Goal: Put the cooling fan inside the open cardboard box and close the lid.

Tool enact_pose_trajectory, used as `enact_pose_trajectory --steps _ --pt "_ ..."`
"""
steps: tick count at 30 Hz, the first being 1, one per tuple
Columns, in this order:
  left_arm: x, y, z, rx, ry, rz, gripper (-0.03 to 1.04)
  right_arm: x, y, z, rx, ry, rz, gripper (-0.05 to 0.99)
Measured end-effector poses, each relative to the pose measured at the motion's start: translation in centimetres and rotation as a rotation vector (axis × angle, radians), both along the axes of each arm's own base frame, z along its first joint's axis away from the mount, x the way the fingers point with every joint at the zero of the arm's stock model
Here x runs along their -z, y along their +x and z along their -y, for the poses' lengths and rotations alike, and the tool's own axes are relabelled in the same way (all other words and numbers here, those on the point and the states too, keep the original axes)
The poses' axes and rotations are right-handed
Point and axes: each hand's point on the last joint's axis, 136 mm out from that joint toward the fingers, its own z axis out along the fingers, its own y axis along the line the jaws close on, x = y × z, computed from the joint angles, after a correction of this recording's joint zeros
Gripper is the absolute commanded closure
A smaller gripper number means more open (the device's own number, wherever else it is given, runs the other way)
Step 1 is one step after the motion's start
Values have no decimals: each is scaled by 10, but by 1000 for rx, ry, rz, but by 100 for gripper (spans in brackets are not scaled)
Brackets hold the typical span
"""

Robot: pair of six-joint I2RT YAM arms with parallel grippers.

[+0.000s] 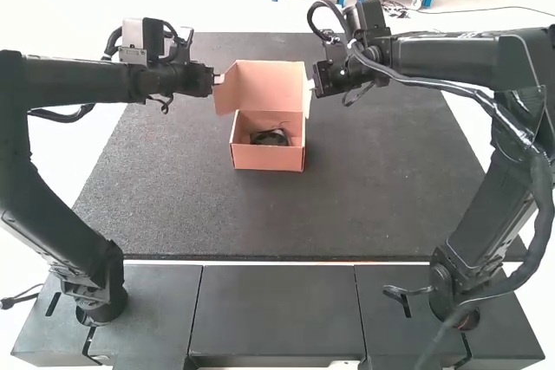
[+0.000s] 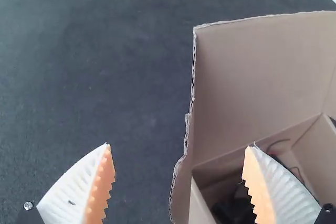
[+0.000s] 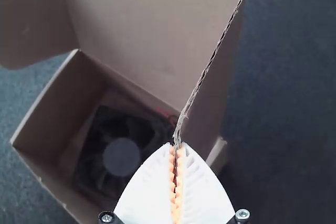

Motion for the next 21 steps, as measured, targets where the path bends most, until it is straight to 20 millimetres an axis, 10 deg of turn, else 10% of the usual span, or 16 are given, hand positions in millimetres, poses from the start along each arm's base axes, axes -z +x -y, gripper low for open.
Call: enact_pose_trajectory --steps 14,21 --pt "22 -2 0 2 3 3 34 0 -2 -2 -15 5 -1 95" --pt "32 3 2 3 6 3 70 1 -1 2 -17 6 -6 95"
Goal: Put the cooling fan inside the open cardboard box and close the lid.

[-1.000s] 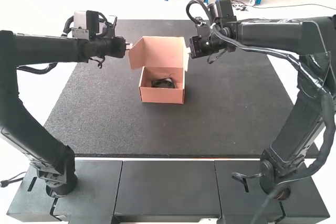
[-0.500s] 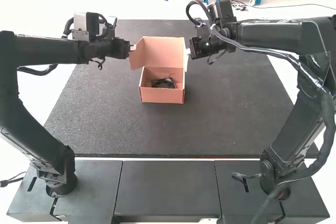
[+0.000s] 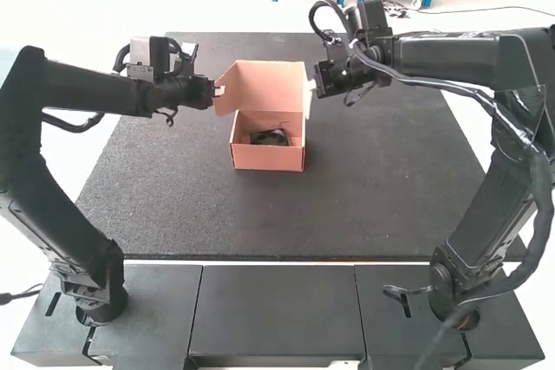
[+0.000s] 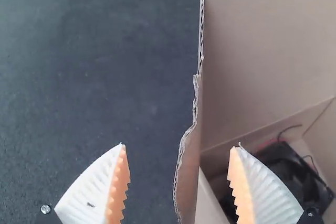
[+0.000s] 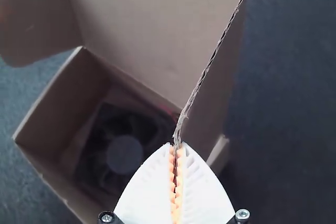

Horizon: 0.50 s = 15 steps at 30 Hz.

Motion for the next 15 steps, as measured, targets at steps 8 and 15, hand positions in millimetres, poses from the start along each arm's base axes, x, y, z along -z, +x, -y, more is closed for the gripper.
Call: enact_pose_trajectory --steps 8,15 --pt "-3 2 2 8 -4 18 99 3 -2 1 -11 -10 -8 95" --pt "-2 1 4 14 -4 14 99 3 -3 1 -12 -10 -9 95"
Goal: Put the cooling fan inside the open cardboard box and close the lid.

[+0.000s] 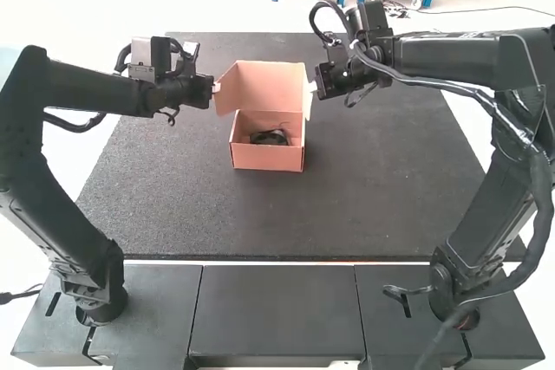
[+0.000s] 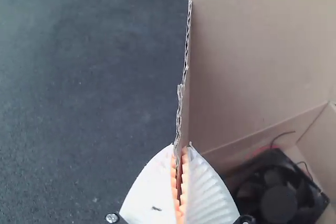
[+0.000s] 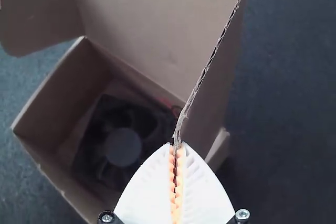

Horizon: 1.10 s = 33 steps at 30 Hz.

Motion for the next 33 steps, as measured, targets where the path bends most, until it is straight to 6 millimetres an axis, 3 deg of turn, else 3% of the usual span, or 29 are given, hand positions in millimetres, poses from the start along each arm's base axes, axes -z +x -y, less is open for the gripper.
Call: enact_pose_trajectory --steps 7,15,21,29,33 --pt "-3 0 2 7 -2 -32 99 0 0 0 1 4 -3 95" --pt "-10 -19 41 82 -35 -59 99 0 0 0 13 15 -14 95" --pt "-13 -27 50 97 -53 -69 99 2 -1 -1 22 23 -26 95" --pt "5 -43 48 103 -44 -119 99 27 -42 -23 -46 6 -87 95" --pt "14 -56 46 115 -41 -141 99 38 -58 -24 -60 -3 -109 95"
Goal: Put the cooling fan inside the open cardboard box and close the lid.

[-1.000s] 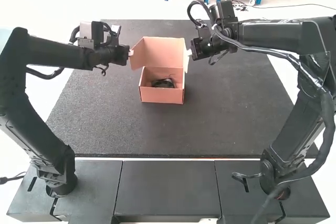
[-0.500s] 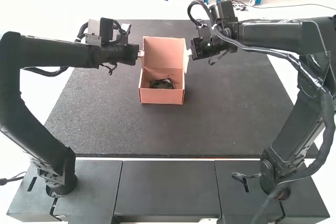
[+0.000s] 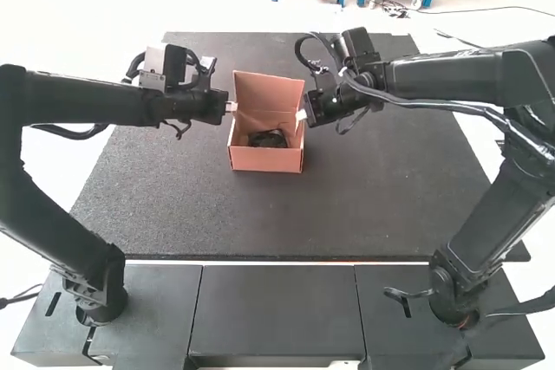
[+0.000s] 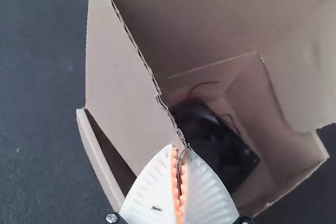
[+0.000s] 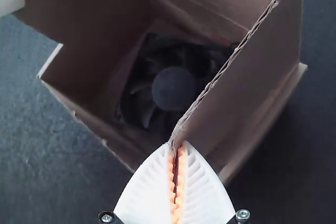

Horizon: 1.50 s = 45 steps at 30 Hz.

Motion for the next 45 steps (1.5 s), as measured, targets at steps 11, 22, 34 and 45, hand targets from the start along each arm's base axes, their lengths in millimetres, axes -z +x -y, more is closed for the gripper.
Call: enact_pose_trajectory --steps 11,22,34,45 --pt "15 -32 -5 38 14 -14 99 20 -22 -3 -9 -9 -25 95" --pt "35 -51 -11 49 27 -18 99 42 -39 -7 -25 -13 -49 94" --pt "49 -61 -16 50 30 -38 4 43 -41 -2 1 -8 -49 26" --pt "-150 -68 -23 100 -189 427 4 -32 -50 1 19 104 46 1"
